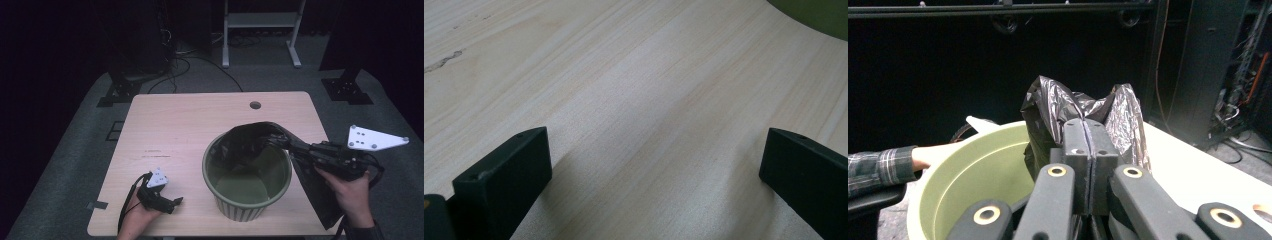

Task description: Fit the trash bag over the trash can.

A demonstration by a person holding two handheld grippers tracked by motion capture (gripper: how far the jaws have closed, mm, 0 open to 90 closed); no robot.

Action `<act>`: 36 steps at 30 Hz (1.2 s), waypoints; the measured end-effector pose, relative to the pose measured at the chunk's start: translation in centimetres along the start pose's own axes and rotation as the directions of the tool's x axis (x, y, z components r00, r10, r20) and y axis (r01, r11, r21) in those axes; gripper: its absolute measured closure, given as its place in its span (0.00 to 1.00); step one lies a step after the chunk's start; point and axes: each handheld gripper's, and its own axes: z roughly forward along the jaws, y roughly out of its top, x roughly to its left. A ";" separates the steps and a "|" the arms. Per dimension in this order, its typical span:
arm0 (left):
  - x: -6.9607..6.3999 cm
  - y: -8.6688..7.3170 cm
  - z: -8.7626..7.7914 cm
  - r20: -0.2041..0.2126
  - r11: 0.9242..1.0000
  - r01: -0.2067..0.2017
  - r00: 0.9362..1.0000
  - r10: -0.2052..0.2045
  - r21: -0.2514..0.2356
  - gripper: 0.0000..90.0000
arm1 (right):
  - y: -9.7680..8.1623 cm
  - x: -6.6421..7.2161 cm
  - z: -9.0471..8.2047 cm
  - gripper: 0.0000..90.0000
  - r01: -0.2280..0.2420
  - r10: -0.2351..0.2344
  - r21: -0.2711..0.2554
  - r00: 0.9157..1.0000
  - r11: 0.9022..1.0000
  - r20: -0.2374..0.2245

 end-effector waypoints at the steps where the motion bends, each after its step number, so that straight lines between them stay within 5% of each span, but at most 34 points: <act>1: 0.0 0.0 0.0 0.000 1.000 0.000 1.000 0.000 0.000 0.00 | -0.1 0.0 0.2 0.99 -0.002 0.002 0.003 1.000 1.000 -0.005; 20: 0.0 0.0 0.0 0.000 1.000 0.000 1.000 0.000 0.000 0.00 | 0.1 0.3 5.4 0.99 0.007 0.002 0.082 0.994 0.997 -0.107; 24: 0.0 0.0 0.0 0.000 1.000 0.000 1.000 0.000 0.000 0.00 | 0.1 0.5 6.4 0.88 0.009 0.004 0.112 0.993 0.994 -0.118; 29: 0.0 0.0 0.0 -0.001 1.000 0.000 1.000 0.000 -0.002 0.00 | 0.2 0.6 6.1 0.74 0.004 0.007 0.104 0.994 0.995 -0.108; 36: 0.0 0.0 0.0 -0.001 1.000 0.000 1.000 0.000 -0.002 0.00 | 0.3 0.5 3.8 0.68 -0.008 0.014 0.086 0.997 0.996 -0.070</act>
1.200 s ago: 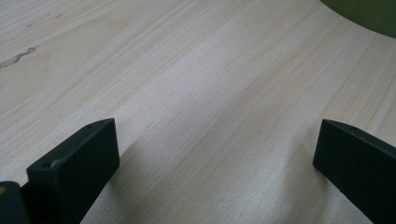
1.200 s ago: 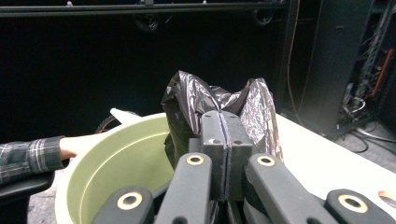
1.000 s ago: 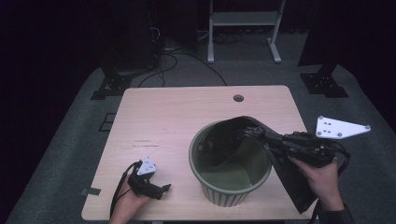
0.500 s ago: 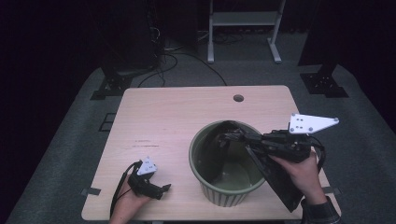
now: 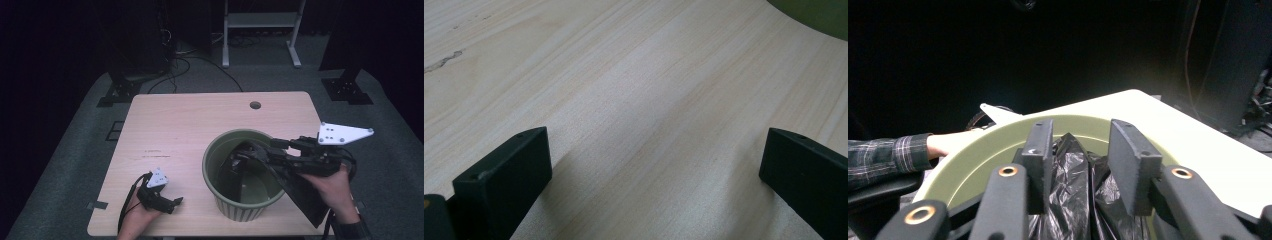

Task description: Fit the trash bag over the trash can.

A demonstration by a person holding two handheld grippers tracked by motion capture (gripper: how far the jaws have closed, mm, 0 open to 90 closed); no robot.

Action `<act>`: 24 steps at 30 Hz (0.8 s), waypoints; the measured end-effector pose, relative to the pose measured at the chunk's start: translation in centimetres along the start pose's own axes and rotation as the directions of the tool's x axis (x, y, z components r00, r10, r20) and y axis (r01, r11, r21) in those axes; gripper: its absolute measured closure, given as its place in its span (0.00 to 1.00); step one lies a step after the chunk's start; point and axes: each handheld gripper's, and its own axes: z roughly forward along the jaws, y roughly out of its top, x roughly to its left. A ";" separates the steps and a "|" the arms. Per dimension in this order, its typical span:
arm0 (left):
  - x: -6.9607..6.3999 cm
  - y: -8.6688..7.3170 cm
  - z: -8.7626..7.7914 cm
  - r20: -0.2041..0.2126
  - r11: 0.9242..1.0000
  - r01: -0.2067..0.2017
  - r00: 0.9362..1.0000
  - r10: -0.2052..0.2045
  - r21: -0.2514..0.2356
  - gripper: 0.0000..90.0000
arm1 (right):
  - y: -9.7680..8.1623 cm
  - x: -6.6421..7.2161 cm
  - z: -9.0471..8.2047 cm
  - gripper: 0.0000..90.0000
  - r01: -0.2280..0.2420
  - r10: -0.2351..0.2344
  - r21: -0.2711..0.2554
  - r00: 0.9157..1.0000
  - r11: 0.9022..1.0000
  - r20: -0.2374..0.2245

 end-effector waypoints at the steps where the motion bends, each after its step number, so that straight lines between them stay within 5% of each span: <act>1: 0.0 0.0 0.0 0.000 1.000 0.000 1.000 0.000 0.000 0.00 | -0.2 0.0 -0.6 0.68 -0.001 0.001 0.000 1.000 1.000 0.011; 16: 0.0 0.0 0.0 0.000 1.000 0.001 1.000 -0.001 0.000 0.00 | -3.8 1.2 -5.6 0.59 -0.027 0.026 0.013 0.997 1.000 0.072; 24: 0.0 0.0 0.0 0.000 1.000 0.000 1.000 0.000 0.002 0.00 | -5.3 1.3 -4.9 0.60 -0.048 0.046 0.037 0.997 0.998 0.055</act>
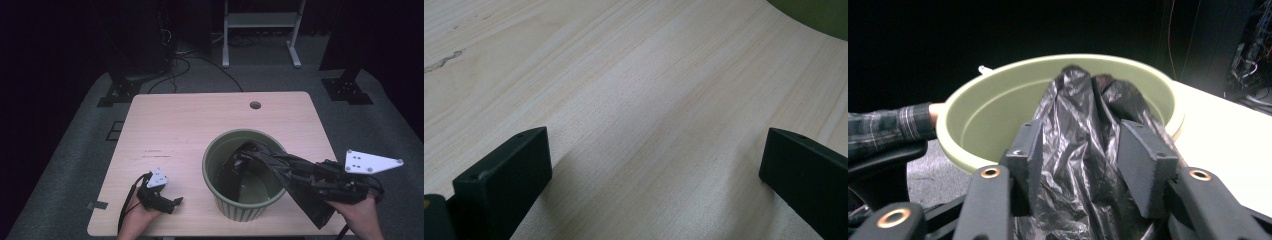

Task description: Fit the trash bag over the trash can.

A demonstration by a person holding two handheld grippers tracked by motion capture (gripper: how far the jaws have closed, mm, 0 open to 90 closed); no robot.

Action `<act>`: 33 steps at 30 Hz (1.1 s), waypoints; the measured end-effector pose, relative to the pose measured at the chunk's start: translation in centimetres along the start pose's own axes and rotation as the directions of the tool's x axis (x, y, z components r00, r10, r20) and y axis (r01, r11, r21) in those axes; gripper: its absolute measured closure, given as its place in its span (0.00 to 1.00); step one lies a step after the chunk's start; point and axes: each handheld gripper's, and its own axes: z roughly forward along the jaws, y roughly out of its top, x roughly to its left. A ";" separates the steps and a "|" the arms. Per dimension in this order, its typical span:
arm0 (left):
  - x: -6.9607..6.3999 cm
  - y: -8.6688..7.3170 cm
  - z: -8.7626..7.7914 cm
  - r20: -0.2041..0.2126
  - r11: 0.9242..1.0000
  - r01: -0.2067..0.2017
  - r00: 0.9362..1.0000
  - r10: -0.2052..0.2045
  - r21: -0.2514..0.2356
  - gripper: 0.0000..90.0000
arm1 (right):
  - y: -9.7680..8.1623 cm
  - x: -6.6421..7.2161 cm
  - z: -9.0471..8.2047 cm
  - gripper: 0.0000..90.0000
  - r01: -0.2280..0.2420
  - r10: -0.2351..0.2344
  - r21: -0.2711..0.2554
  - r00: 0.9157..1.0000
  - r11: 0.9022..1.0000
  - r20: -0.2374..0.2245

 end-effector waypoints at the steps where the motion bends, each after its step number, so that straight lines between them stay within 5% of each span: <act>1: 0.0 0.0 0.0 0.000 1.000 0.000 1.000 0.000 0.000 0.00 | -0.2 0.0 0.2 0.61 -0.005 0.005 0.006 1.000 1.000 -0.003; 11: 0.0 0.0 0.0 0.000 1.000 0.000 1.000 0.000 0.000 0.00 | -0.2 0.3 0.5 0.99 0.029 -0.030 0.033 1.000 0.999 0.006; 20: 0.1 0.1 -0.6 0.028 1.000 0.018 0.999 -0.017 -0.024 0.00 | 1.4 0.1 0.9 1.00 0.044 -0.044 0.010 0.999 0.999 -0.010; 24: 0.0 0.8 -1.5 0.040 0.999 -0.005 0.999 0.007 -0.045 0.00 | 2.3 0.2 1.4 1.00 0.055 -0.055 0.007 0.998 0.998 -0.019; 29: 0.0 2.0 -3.3 0.113 0.990 0.016 0.994 -0.001 -0.138 0.00 | 2.9 0.0 1.8 1.00 0.062 -0.062 0.003 0.998 0.998 -0.033; 33: -0.2 3.4 -4.9 0.205 0.972 0.012 0.978 0.037 -0.233 0.00 | 3.2 -0.2 1.8 1.00 0.055 -0.055 -0.001 0.998 0.999 -0.039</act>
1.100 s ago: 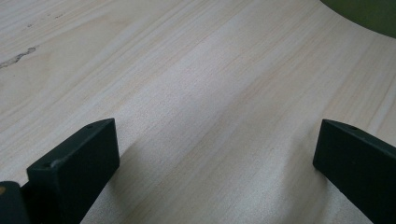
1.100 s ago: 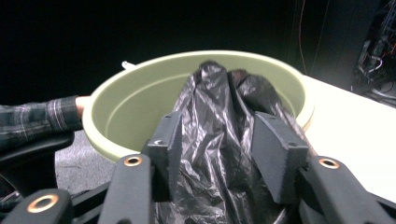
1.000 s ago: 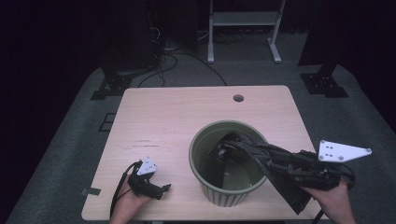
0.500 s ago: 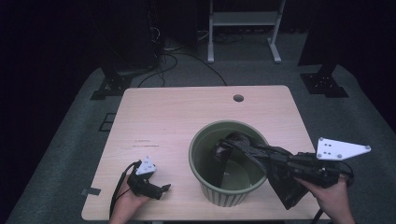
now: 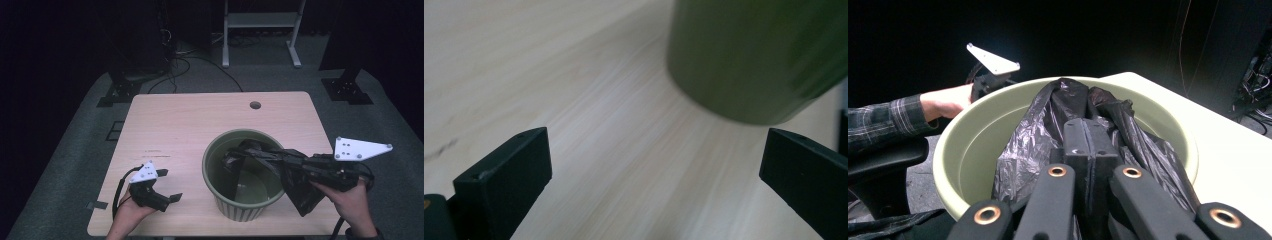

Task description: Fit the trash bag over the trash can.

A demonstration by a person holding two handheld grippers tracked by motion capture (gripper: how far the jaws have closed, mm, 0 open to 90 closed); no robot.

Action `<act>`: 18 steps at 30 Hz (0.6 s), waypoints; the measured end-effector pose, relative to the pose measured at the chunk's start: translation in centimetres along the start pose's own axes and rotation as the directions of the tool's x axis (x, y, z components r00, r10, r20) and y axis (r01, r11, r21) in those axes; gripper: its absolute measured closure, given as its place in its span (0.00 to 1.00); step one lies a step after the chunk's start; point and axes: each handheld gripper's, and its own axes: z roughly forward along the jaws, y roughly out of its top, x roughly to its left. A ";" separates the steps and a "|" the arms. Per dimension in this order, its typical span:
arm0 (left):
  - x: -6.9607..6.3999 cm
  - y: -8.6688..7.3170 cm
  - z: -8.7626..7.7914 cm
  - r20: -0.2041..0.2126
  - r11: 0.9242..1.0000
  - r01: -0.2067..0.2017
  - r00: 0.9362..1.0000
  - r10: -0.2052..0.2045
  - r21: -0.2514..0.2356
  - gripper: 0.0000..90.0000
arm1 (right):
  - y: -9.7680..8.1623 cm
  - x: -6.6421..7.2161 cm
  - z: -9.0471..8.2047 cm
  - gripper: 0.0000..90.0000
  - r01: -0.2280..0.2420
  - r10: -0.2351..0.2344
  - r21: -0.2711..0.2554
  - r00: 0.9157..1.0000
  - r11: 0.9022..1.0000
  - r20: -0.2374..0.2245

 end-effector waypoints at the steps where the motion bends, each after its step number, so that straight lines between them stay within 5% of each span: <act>1: -0.1 0.5 -0.2 0.025 1.000 -0.007 1.000 0.007 -0.019 0.00 | 0.0 0.0 0.0 1.00 0.002 -0.002 -0.001 1.000 1.000 -0.001; 8: -1.3 3.7 -1.3 0.137 0.991 -0.068 0.987 0.083 -0.113 0.00 | 0.4 -0.2 0.1 1.00 0.003 -0.003 0.001 1.000 1.000 0.002; 18: -2.7 8.9 -1.9 0.178 0.967 -0.137 0.968 0.176 -0.215 0.04 | 1.2 -0.3 1.0 1.00 0.011 -0.011 -0.004 1.000 1.000 -0.020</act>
